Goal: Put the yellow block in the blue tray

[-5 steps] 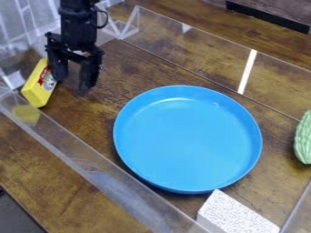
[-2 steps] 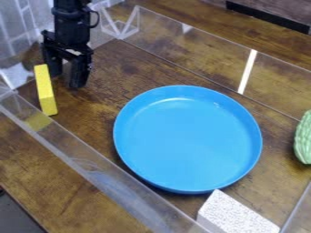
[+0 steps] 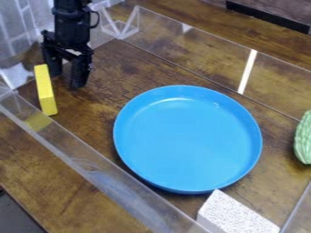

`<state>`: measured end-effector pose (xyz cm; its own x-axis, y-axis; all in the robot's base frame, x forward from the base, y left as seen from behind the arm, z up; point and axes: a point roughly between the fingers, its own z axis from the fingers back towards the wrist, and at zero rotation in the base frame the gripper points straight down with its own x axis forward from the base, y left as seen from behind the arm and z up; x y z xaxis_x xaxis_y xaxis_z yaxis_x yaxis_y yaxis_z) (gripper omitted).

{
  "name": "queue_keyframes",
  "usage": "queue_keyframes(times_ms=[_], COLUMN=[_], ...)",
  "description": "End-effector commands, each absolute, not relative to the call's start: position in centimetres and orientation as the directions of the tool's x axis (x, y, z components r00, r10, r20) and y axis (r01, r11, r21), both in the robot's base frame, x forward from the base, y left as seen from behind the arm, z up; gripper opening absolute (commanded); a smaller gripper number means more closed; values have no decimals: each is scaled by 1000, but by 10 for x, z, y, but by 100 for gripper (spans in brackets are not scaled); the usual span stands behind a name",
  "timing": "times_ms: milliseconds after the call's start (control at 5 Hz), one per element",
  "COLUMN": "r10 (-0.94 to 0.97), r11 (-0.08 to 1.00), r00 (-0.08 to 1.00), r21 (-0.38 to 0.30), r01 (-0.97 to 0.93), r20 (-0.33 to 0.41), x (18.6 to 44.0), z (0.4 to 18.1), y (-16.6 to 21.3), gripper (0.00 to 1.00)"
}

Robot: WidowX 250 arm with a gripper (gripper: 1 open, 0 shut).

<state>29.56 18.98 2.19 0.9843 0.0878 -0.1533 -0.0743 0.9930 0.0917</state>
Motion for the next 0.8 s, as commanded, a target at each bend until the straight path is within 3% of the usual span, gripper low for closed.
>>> queue_keyframes(times_ms=[0,600], r10=[93,86], r11=[987,986], r00=[992,992], r21=[141,152], r01=[-80,-70], r20=[-85,-96], x=[308,298], z=[53,62], y=[195,185], gripper=[100,100])
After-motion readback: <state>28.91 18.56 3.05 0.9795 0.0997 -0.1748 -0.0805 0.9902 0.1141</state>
